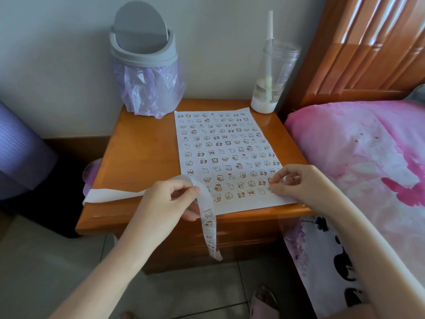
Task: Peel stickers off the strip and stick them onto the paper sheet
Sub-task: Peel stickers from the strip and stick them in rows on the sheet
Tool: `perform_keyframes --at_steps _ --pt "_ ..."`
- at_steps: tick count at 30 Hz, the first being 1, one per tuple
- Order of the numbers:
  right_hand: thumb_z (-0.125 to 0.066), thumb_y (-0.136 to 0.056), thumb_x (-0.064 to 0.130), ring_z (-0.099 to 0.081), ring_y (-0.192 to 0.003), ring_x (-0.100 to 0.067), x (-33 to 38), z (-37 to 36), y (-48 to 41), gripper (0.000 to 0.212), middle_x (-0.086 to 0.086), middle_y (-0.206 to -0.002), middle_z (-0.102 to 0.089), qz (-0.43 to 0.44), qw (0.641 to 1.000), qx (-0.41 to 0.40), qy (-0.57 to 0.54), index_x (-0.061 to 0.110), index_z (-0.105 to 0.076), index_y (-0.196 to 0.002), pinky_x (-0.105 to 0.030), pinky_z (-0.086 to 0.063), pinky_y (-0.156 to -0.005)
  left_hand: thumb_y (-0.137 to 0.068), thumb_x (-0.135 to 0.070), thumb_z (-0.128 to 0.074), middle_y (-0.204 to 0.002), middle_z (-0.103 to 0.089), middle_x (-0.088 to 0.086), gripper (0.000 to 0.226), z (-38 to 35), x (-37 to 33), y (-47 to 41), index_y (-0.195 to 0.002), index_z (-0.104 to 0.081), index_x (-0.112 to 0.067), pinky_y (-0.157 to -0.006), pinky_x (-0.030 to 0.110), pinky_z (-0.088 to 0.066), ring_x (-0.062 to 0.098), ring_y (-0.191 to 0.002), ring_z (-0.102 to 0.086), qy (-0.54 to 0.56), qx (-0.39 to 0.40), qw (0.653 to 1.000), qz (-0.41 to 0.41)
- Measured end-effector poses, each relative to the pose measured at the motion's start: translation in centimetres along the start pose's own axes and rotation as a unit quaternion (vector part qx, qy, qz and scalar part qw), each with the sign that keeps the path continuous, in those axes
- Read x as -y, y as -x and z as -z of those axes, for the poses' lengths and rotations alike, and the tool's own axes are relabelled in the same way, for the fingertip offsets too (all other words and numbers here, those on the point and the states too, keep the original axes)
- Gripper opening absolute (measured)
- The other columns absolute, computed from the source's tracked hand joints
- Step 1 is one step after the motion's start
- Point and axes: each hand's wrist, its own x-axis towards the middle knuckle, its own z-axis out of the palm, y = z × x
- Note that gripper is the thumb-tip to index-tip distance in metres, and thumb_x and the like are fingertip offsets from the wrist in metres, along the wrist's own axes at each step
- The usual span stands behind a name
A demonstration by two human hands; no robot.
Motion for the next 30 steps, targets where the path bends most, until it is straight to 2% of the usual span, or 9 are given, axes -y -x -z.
perform_keyframes --at_steps 6,9,14,17,19,22,26,28,30 --pt "-0.073 -0.077 0.034 -0.051 -0.068 -0.013 -0.5 0.1 -0.6 0.027 -0.006 -0.084 -0.060 -0.014 0.999 0.005 0.032 0.020 -0.057 -0.093 -0.021 -0.037 -0.050 -0.092 -0.029 -0.054 -0.085 -0.066 -0.023 0.012 0.0 0.0 0.0 -0.089 -0.066 -0.029 -0.057 0.013 -0.054 0.005 -0.061 -0.070 0.006 0.001 1.000 0.003" --pt "-0.075 -0.073 0.039 -0.049 -0.066 -0.010 -0.3 0.2 -0.5 0.032 -0.001 -0.081 -0.057 -0.020 0.999 0.015 0.030 0.020 -0.058 -0.091 -0.014 -0.037 -0.048 -0.092 -0.029 -0.054 -0.085 -0.066 -0.023 0.012 0.0 0.0 0.0 -0.089 -0.066 -0.028 -0.056 0.011 -0.053 0.004 -0.061 -0.070 0.001 0.000 1.000 0.001" --pt "-0.073 -0.078 0.026 -0.049 -0.065 -0.010 -0.4 0.2 -0.6 0.019 0.004 -0.075 -0.054 -0.001 0.999 0.008 0.046 0.021 -0.057 -0.085 -0.012 -0.039 -0.047 -0.092 -0.029 -0.054 -0.083 -0.066 -0.024 0.013 0.0 0.0 -0.1 -0.087 -0.066 -0.029 -0.054 0.010 -0.051 0.003 -0.060 -0.070 -0.004 -0.001 1.000 0.003" --pt "-0.074 -0.077 0.031 -0.052 -0.071 -0.013 -0.4 0.3 -0.6 0.022 0.001 -0.080 -0.056 -0.012 0.999 0.015 0.035 0.020 -0.058 -0.089 -0.016 -0.039 -0.050 -0.092 -0.029 -0.054 -0.085 -0.067 -0.022 0.013 0.0 0.1 -0.1 -0.090 -0.067 -0.028 -0.056 0.012 -0.052 0.004 -0.061 -0.070 -0.006 0.000 1.000 0.005" --pt "-0.074 -0.076 0.031 -0.050 -0.067 -0.011 -0.3 0.3 -0.6 0.025 0.000 -0.078 -0.056 -0.011 0.999 0.020 0.034 0.019 -0.058 -0.090 -0.017 -0.038 -0.050 -0.092 -0.029 -0.054 -0.085 -0.067 -0.022 0.013 0.0 0.1 -0.1 -0.089 -0.067 -0.028 -0.057 0.014 -0.053 0.004 -0.060 -0.070 -0.004 -0.001 1.000 0.006" --pt "-0.070 -0.081 0.025 -0.051 -0.068 -0.013 -0.6 0.2 -0.6 0.017 0.001 -0.078 -0.055 -0.001 0.998 0.019 0.055 0.021 -0.057 -0.090 -0.018 -0.042 -0.052 -0.092 -0.029 -0.055 -0.083 -0.065 -0.025 0.013 0.0 0.0 -0.1 -0.086 -0.066 -0.029 -0.055 0.013 -0.052 0.004 -0.059 -0.070 -0.004 -0.001 1.000 0.005" --pt "-0.067 -0.084 0.027 -0.055 -0.074 -0.017 -0.2 0.1 -0.6 0.012 -0.001 -0.083 -0.061 0.004 0.998 -0.057 0.008 0.018 -0.060 -0.087 -0.027 -0.044 -0.065 -0.092 -0.029 -0.055 -0.084 -0.067 -0.023 0.012 0.0 -0.1 -0.1 -0.088 -0.066 -0.030 -0.057 0.013 -0.054 0.005 -0.060 -0.070 0.001 0.000 1.000 0.002" --pt "-0.066 -0.084 0.028 -0.052 -0.063 -0.010 1.1 -0.1 0.0 0.011 0.000 -0.078 -0.064 0.050 0.991 -0.114 -0.050 0.018 -0.061 -0.085 -0.026 -0.044 -0.061 -0.092 -0.028 -0.055 -0.081 -0.069 -0.021 0.012 0.2 -0.3 -0.1 -0.087 -0.066 -0.030 -0.056 0.013 -0.055 0.007 -0.060 -0.071 0.024 0.001 1.000 0.005" --pt "-0.062 -0.086 0.029 -0.054 -0.062 -0.004 2.8 -0.6 0.8 0.005 0.008 -0.075 -0.064 0.117 0.984 -0.111 -0.073 0.024 -0.061 -0.085 -0.024 -0.047 -0.060 -0.091 -0.024 -0.056 -0.075 -0.070 -0.020 0.013 0.3 -0.5 0.0 -0.085 -0.065 -0.031 -0.054 0.014 -0.055 0.009 -0.061 -0.071 0.059 0.003 0.998 0.011"
